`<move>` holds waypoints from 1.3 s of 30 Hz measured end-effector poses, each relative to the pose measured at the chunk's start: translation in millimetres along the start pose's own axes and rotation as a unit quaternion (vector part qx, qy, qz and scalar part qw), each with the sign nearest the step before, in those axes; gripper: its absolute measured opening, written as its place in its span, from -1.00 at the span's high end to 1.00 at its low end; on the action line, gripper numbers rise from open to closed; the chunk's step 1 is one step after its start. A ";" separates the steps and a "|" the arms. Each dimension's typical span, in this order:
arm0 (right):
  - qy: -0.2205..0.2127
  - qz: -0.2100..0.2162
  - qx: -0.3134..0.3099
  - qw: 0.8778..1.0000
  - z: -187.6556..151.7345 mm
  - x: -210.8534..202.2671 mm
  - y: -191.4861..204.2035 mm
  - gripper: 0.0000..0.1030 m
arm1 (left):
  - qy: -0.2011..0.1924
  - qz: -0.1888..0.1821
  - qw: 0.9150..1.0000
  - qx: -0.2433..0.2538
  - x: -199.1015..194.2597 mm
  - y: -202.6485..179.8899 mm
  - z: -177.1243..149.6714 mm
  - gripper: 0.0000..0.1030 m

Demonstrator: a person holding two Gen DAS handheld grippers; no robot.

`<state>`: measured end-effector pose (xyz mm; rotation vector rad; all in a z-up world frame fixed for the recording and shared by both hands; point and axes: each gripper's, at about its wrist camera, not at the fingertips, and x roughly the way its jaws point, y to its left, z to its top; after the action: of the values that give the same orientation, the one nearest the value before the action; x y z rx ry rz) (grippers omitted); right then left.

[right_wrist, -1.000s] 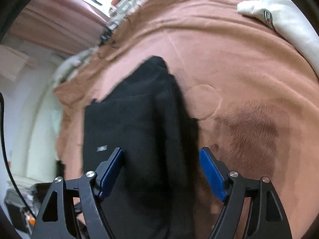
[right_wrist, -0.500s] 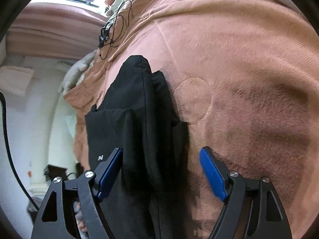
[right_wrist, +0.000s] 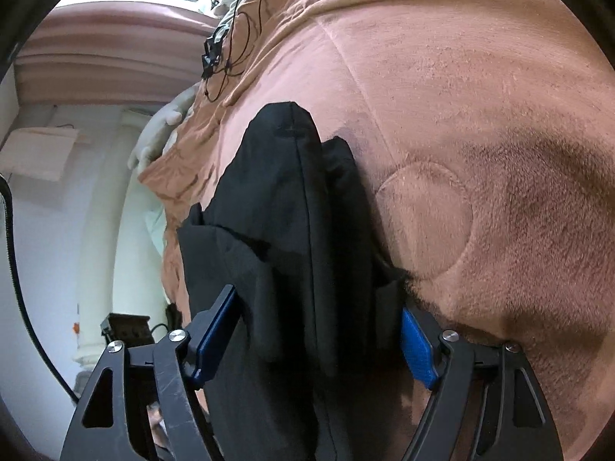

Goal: Fold large clothes
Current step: 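Press the folded shirt flat with both open grippers, then close both grippers on the folded black shirt and lift it off the duvet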

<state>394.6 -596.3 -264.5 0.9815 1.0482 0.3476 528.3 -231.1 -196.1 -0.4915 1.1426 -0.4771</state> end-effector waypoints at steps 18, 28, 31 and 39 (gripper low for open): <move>0.032 0.042 -0.043 0.998 -14.0 12.1 3.1 -0.21 | 0.003 0.018 0.999 0.033 7.7 -17.4 9.6 -0.09; -0.015 0.028 -0.098 0.995 -37.3 -19.7 43.5 0.61 | -0.012 -0.002 1.000 0.008 -10.8 -13.5 7.4 0.32; -0.025 0.024 -0.111 0.993 -45.4 -30.3 61.2 0.62 | -0.028 -0.015 1.000 0.005 -24.7 -15.9 2.4 0.40; -0.052 0.041 -0.140 0.988 -70.6 -64.4 108.8 0.62 | -0.072 -0.045 0.996 0.006 -86.2 -34.5 -14.4 0.49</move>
<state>324.0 -543.0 -149.8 0.7830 0.8403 0.4926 481.9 -209.5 -117.3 -0.5603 0.9813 -0.5175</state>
